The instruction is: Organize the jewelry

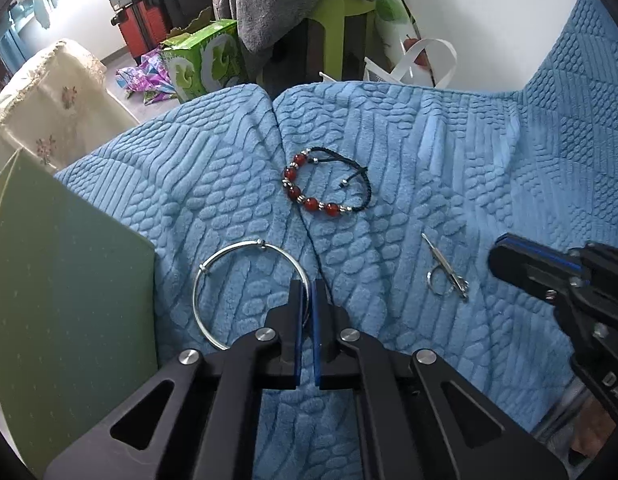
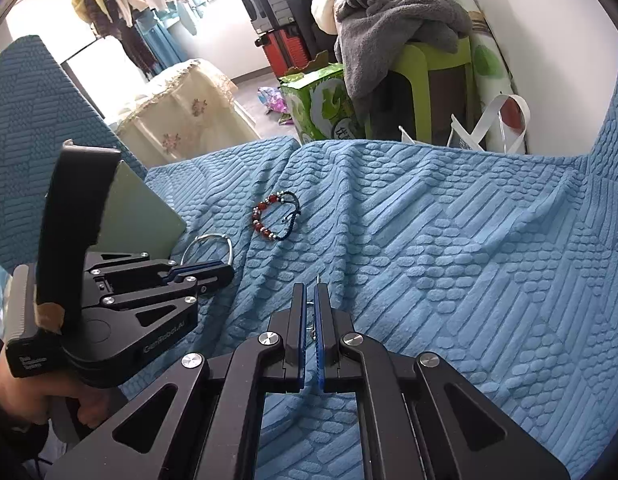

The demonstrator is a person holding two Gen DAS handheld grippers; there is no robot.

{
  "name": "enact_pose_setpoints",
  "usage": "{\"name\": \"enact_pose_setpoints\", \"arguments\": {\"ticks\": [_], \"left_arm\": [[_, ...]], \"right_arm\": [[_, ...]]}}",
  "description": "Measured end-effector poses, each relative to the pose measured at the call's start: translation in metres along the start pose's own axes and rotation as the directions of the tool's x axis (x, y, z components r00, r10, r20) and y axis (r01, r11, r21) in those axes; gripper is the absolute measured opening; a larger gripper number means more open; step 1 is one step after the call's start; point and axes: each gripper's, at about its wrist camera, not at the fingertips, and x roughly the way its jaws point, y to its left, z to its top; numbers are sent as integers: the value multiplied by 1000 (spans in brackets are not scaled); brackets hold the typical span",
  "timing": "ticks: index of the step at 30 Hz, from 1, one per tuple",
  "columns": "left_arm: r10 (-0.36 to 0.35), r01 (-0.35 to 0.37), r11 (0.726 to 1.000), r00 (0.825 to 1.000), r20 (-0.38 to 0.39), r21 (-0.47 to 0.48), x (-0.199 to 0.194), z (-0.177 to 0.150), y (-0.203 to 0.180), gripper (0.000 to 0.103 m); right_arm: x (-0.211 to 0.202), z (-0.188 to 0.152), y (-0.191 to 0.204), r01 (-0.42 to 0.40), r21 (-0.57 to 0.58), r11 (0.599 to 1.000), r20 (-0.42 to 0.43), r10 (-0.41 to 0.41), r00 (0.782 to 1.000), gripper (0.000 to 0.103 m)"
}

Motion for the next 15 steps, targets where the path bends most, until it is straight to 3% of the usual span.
{"name": "enact_pose_setpoints", "arguments": {"ticks": [7, 10, 12, 15], "left_arm": [[-91, 95, 993, 994, 59, -72, -31, -21, 6, 3], [-120, 127, 987, 990, 80, -95, -43, -27, 8, 3], [-141, 150, 982, 986, 90, -111, -50, -30, 8, 3], [-154, 165, 980, 983, 101, -111, -56, -32, 7, 3]], "right_arm": [[3, -11, 1, -19, 19, 1000, -45, 20, 999, 2], [6, -12, -1, 2, 22, 1000, -46, -1, 999, 10], [10, -11, -2, 3, 22, 1000, -50, -2, 999, 21], [17, -9, 4, 8, -10, 1000, -56, -8, 998, 23]]}}
